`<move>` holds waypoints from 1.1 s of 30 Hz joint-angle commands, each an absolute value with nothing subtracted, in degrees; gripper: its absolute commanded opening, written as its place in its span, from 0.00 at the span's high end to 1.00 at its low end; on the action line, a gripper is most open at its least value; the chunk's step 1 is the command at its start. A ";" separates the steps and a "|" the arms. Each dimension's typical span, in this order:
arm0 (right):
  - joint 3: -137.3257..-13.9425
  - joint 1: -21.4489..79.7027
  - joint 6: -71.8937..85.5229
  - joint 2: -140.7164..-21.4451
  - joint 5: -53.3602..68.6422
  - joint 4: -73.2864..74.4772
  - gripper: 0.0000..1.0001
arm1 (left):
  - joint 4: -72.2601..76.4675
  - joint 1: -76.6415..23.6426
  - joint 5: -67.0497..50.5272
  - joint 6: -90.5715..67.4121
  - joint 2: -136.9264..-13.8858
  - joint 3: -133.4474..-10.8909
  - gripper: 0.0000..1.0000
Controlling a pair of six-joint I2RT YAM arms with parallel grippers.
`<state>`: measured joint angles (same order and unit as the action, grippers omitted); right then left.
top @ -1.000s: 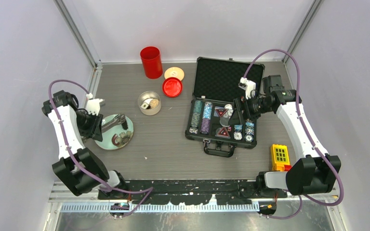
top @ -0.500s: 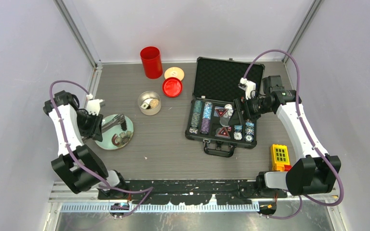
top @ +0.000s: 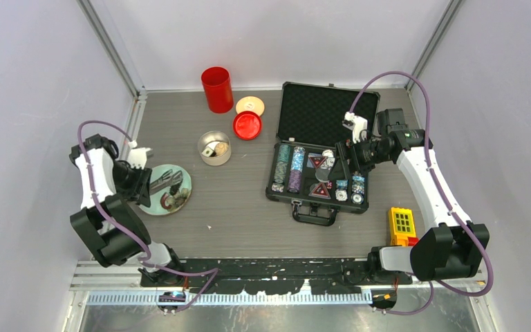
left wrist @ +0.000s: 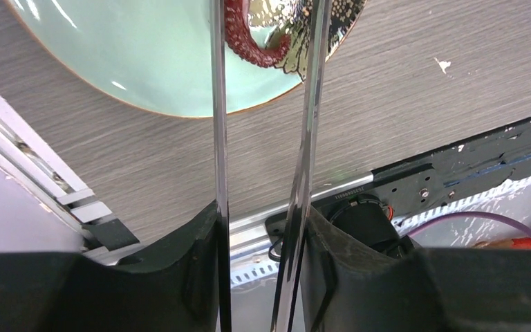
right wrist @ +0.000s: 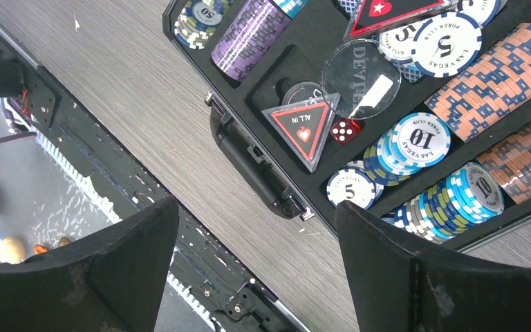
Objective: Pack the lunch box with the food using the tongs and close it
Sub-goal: Adjust the fake food on the plate, then pick up the fake food from the plate.
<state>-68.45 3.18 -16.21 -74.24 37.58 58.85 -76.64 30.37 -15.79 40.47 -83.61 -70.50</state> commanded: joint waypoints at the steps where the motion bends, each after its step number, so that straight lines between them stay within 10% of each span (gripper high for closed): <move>1: -68.73 2.91 -16.39 -73.16 37.83 58.46 0.12 | -75.34 30.06 -14.37 41.05 -80.91 -67.88 0.58; 33: -68.56 2.91 -16.87 -72.20 37.75 58.89 0.12 | -69.43 23.97 -4.23 39.68 -73.27 -61.32 0.60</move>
<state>-68.45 3.18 -16.25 -74.19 37.58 58.87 -71.33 24.69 -6.31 40.64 -74.13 -60.97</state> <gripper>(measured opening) 0.876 0.411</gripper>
